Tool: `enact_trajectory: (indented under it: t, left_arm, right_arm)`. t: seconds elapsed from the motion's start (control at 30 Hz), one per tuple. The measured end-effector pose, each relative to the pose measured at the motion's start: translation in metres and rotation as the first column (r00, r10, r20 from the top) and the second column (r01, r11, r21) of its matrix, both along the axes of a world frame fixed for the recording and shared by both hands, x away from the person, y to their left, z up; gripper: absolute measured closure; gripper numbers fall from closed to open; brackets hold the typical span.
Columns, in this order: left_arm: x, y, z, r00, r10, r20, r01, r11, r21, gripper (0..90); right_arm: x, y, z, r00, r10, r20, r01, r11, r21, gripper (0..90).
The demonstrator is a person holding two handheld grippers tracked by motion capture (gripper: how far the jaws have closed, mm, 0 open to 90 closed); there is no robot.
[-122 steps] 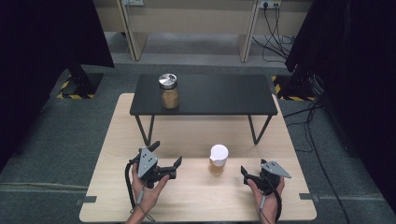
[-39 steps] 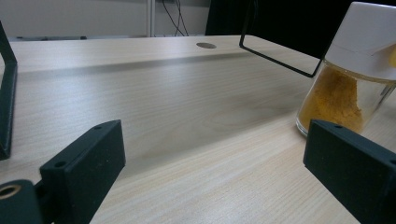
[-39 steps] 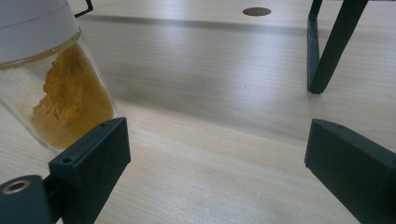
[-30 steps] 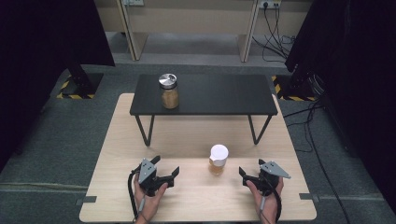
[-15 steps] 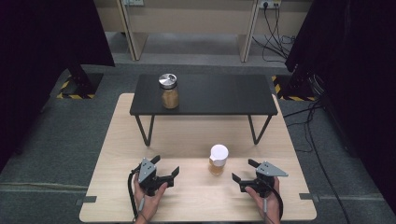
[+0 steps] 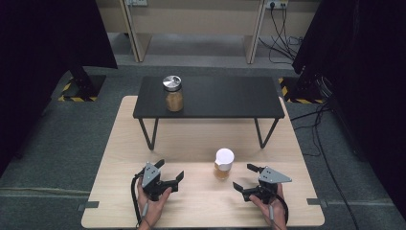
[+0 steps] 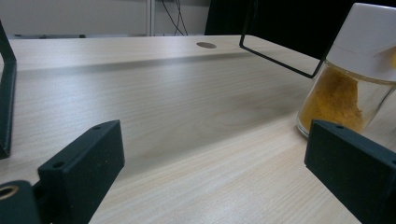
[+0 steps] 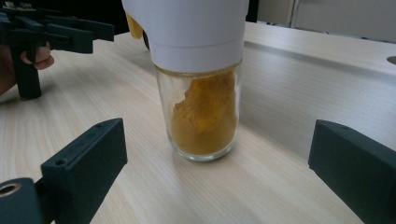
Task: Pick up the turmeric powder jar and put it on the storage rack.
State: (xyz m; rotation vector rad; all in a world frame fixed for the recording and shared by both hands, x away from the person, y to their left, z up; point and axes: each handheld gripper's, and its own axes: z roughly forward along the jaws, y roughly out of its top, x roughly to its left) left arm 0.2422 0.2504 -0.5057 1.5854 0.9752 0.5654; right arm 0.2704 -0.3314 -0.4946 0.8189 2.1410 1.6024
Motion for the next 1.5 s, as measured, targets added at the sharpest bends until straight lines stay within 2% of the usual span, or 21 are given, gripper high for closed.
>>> enact_trajectory:
  t: [0.4, 0.67, 0.83, 1.03, 1.33, 1.4, 1.5]
  left_arm:
    - [0.000, 0.000, 0.001, 1.0000, -0.002, 0.000, 0.002, 1.0000, 0.007, 4.0]
    - [0.000, 0.000, 0.000, 1.0000, 0.000, 0.000, 0.000, 1.0000, 0.000, 4.0]
    - [0.001, 0.000, 0.000, 1.0000, -0.002, -0.001, 0.002, 1.0000, 0.002, 4.0]
    - [0.001, 0.000, 0.001, 1.0000, -0.002, -0.003, 0.002, 1.0000, 0.003, 4.0]
    - [0.001, 0.000, 0.001, 1.0000, -0.002, -0.005, 0.002, 1.0000, 0.009, 4.0]
    - [0.001, 0.000, 0.001, 1.0000, -0.002, -0.004, 0.002, 1.0000, 0.008, 4.0]
    - [0.001, -0.001, 0.001, 1.0000, 0.000, -0.001, 0.000, 1.0000, 0.009, 4.1]
  right_arm:
    - [0.014, 0.018, 0.000, 0.9991, 0.039, 0.015, -0.039, 0.999, -0.013, 5.8]
    - [0.024, 0.030, -0.001, 0.9991, 0.040, 0.015, -0.040, 0.999, -0.005, 6.6]
    - [0.031, 0.039, 0.001, 0.9989, 0.046, 0.007, -0.046, 0.999, -0.018, 8.2]
    - [0.038, 0.044, 0.002, 0.9987, 0.051, -0.004, -0.051, 0.999, -0.018, 12.5]
    - [0.043, 0.051, 0.004, 0.9984, 0.056, -0.002, -0.056, 0.998, -0.031, 23.8]
    - [0.041, 0.050, 0.002, 0.9991, 0.043, -0.002, -0.043, 0.999, -0.019, 29.2]
    - [0.042, 0.048, 0.001, 0.9991, 0.042, -0.007, -0.042, 0.999, -0.007, 29.3]
